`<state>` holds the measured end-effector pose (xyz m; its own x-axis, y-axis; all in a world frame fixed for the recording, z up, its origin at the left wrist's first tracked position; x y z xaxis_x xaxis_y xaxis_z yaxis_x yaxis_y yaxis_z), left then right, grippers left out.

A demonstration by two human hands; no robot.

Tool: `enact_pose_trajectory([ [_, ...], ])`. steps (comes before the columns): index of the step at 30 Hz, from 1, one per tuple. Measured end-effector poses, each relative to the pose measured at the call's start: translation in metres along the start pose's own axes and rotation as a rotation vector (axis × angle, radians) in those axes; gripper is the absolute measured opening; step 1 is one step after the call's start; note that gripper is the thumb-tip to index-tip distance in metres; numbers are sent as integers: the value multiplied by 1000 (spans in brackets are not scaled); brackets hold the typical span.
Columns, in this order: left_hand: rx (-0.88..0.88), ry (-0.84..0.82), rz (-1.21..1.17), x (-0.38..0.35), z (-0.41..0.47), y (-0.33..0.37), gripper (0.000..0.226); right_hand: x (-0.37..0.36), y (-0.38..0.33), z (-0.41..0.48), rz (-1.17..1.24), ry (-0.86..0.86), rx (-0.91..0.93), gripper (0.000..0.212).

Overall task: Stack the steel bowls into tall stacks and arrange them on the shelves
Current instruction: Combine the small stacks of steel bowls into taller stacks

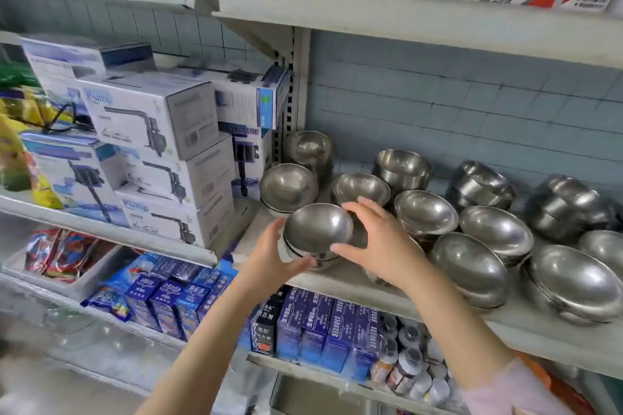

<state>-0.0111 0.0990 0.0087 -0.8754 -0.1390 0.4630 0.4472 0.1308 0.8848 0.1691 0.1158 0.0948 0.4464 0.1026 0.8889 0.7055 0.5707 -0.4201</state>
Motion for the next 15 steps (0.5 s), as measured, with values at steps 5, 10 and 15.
enact_pose_trajectory([
  [5,-68,-173,5,-11,30,-19,93,-22,24,14,-61,-100,-193,109],
  [10,-82,-287,-104,-13,44,-25,95,-30,28,10,-2,-83,-295,103],
  [15,-115,-321,-108,-13,45,-22,95,-40,34,4,123,-46,-361,96],
])
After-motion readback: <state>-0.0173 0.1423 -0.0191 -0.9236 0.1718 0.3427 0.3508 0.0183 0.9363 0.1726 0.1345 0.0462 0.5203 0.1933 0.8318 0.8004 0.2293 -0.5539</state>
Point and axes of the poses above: each hand's wrist, its own z-axis towards the middle knuckle, its own x-axis out of the back of the hand, y = z × x, the point moved 10 cm from there along z, towards the middle knuckle, and after that the axes turned 9 degrees about x, right-handed, at the moved point
